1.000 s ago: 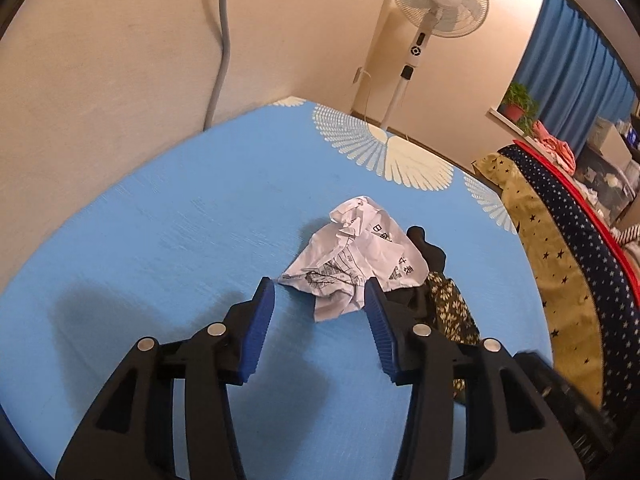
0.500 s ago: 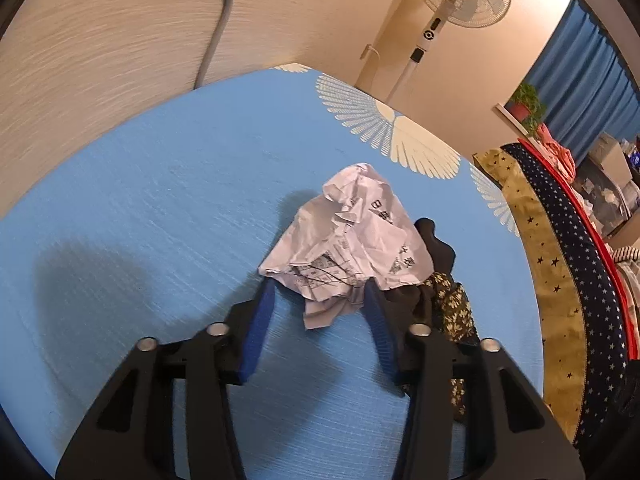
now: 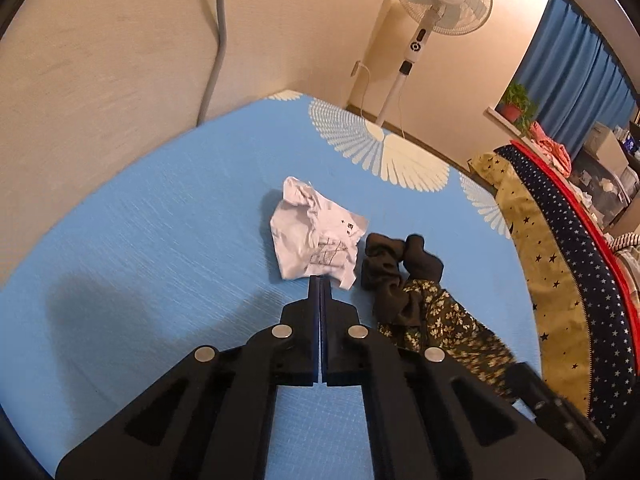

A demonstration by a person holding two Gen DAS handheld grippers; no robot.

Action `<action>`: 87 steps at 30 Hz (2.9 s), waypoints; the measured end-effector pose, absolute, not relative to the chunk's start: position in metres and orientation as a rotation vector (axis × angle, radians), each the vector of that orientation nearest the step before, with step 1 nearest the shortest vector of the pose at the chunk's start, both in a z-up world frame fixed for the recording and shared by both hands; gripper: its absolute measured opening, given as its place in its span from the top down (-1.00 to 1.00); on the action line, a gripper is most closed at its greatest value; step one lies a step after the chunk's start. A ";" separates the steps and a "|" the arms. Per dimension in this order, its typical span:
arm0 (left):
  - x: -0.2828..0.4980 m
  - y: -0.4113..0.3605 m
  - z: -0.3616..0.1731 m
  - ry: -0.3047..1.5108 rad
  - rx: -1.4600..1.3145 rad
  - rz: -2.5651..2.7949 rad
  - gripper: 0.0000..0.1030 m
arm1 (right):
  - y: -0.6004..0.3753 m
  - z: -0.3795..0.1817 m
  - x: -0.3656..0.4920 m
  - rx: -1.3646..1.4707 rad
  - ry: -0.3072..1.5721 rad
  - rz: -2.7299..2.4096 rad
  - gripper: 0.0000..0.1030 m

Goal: Collect trash
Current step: 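Close the left gripper on the white paper while the right gripper grasps the floral cloth, then lift and carry the paper and floral cloth over the pink bin with both grippers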

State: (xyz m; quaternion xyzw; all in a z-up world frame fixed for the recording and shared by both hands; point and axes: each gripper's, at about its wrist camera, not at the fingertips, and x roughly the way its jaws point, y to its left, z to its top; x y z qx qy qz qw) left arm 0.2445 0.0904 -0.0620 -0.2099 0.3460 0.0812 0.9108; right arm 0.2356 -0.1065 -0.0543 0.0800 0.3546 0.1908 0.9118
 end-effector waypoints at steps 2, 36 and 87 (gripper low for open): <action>0.240 0.092 -0.058 0.703 -0.441 0.165 1.00 | -0.110 -0.045 0.230 0.170 0.707 0.389 0.98; 0.278 0.105 -0.086 0.781 -0.429 0.225 0.54 | -0.106 -0.092 0.248 0.071 0.882 0.296 0.65; 0.097 0.001 0.031 0.600 -0.146 -0.058 1.00 | -0.227 0.081 0.074 0.095 0.484 0.209 0.99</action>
